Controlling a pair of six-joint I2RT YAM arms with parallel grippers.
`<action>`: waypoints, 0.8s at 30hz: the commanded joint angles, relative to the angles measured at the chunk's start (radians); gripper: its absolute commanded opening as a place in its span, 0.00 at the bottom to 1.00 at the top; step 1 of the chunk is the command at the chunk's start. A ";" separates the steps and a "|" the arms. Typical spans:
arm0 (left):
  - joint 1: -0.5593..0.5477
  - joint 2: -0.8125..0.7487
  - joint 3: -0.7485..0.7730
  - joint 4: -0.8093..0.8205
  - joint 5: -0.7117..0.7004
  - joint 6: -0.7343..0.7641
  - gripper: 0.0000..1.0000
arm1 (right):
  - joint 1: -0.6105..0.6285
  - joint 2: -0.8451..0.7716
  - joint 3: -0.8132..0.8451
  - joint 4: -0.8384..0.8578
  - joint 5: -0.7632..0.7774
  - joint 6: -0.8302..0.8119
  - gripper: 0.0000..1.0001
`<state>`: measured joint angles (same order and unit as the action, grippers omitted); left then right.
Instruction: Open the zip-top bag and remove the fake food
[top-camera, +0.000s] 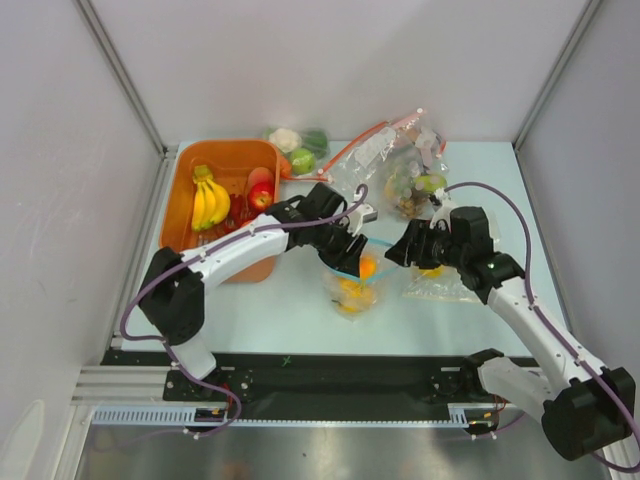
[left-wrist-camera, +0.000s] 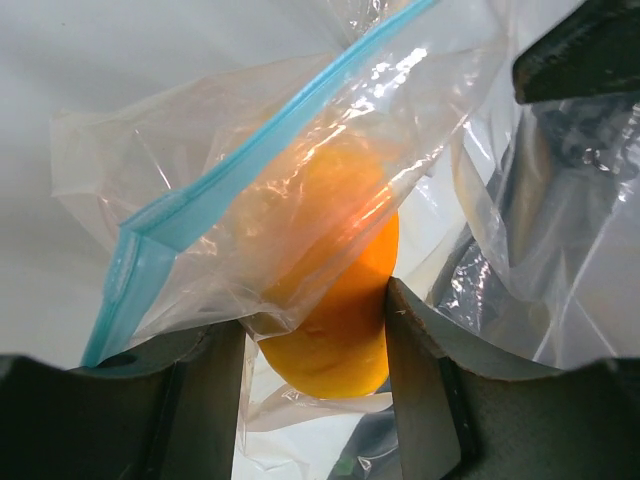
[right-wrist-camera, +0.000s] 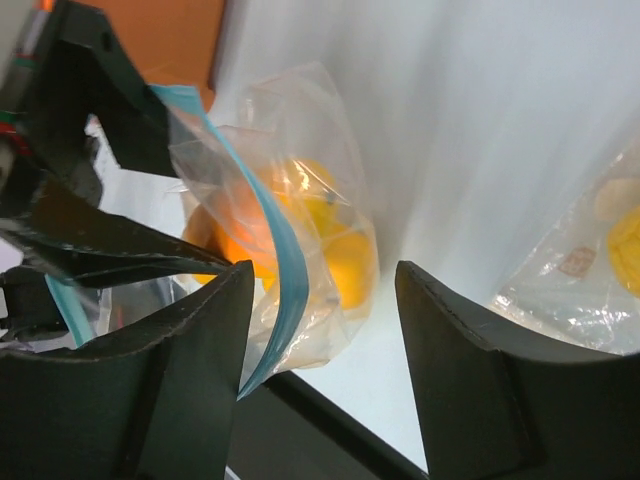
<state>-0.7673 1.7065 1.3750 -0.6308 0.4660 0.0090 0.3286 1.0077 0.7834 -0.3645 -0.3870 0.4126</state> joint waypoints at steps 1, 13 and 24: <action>-0.009 -0.030 -0.004 0.025 0.006 0.058 0.09 | 0.010 -0.028 0.017 0.059 -0.033 -0.041 0.64; -0.032 -0.056 -0.011 0.031 0.103 0.149 0.11 | 0.095 0.120 0.074 0.145 -0.147 -0.072 0.68; -0.032 -0.059 -0.030 0.040 0.082 0.177 0.11 | 0.196 0.247 0.089 0.131 -0.118 -0.064 0.63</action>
<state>-0.7689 1.6974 1.3491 -0.6487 0.5049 0.1234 0.4904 1.2350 0.8421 -0.2501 -0.5091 0.3603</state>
